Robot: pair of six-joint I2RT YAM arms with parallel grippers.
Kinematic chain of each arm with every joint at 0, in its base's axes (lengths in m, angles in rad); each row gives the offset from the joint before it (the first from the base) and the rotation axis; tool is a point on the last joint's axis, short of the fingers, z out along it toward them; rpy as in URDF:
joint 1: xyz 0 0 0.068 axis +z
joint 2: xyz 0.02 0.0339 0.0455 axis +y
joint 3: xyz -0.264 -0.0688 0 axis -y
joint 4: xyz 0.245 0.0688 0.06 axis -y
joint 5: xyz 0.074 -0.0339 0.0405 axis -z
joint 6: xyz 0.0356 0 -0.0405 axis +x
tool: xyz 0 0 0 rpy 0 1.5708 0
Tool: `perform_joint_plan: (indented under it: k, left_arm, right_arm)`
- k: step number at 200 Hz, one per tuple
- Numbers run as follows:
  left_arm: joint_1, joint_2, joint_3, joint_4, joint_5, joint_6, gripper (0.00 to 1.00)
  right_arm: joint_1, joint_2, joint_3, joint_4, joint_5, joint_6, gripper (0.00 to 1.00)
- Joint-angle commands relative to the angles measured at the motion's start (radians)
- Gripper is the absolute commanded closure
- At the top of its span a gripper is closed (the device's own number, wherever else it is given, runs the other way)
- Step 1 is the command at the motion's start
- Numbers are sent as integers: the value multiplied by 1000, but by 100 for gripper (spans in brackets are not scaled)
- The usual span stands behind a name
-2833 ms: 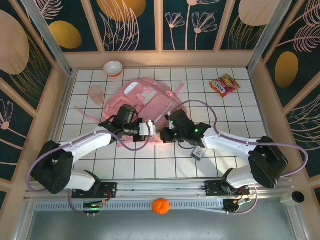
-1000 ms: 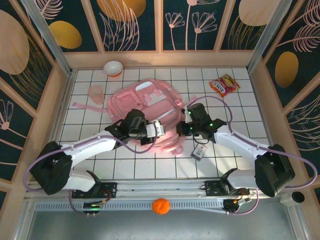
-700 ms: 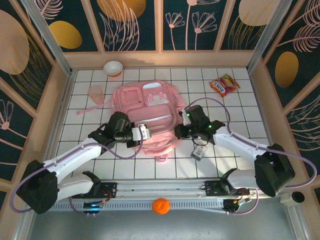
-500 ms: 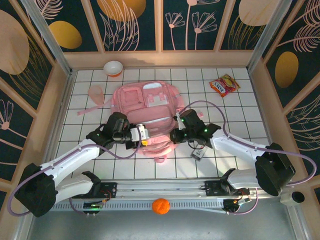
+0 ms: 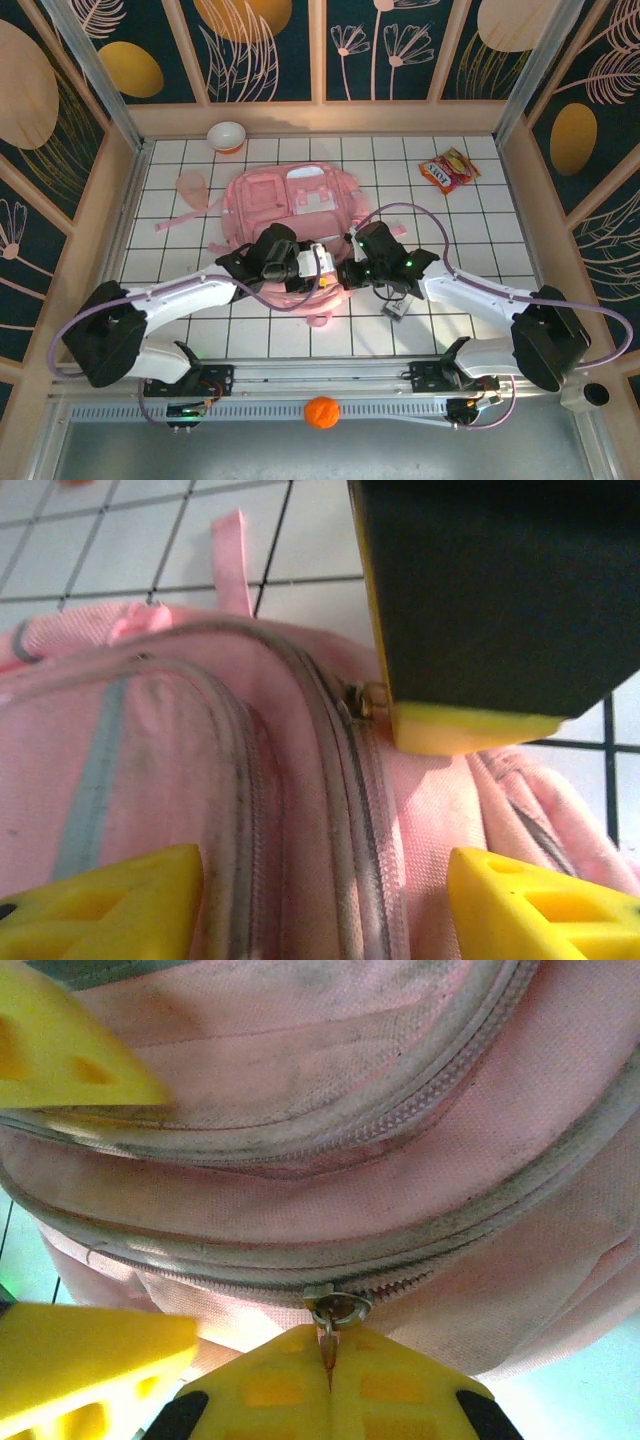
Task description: Pack the student bag
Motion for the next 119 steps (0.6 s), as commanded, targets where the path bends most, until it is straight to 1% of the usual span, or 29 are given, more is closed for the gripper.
perform_joint_plan:
  k: [1, 7, 11, 22, 26, 38, 46, 63, 71, 76, 98, 119]
  left_arm:
    - [-6, 46, 23, 9, -5, 18, 40]
    - [-6, 53, 19, 3, -2, 25, 44]
    - [-6, 55, 17, 0, 0, 28, 50]
    - [-6, 48, 10, -19, 14, 46, 71]
    - [-5, 40, 6, -22, 16, 48, 79]
    - [-4, 1, -23, -12, 24, 63, 100]
    - [-2, -36, -47, -12, 46, 91, 100]
    - [4, -117, -91, -30, 135, 151, 100]
    - [7, -148, -96, -60, 175, 180, 100]
    - [9, -165, -94, -88, 197, 200, 100]
    - [10, -216, -75, -219, 263, 295, 100]
    - [10, -253, -73, -277, 298, 343, 100]
  right_arm:
    - [-5, -38, 12, 20, -8, 0, 100]
    - [-12, -44, 7, 23, -11, 1, 100]
    - [-17, -49, 4, 23, -13, 2, 100]
    - [-40, -62, -9, 23, -20, 3, 100]
    - [-49, -67, -13, 21, -22, 3, 100]
    - [-90, -83, -36, 14, -29, -11, 100]
    - [-129, -92, -59, 20, -42, -29, 100]
    - [-230, -93, -96, 41, -90, -65, 100]
    - [-247, -86, -95, 45, -101, -86, 100]
    - [-286, -78, -90, 48, -106, -100, 100]
    - [-363, -17, -47, 70, -139, -155, 100]
    - [-414, 65, 2, 104, -154, -187, 100]
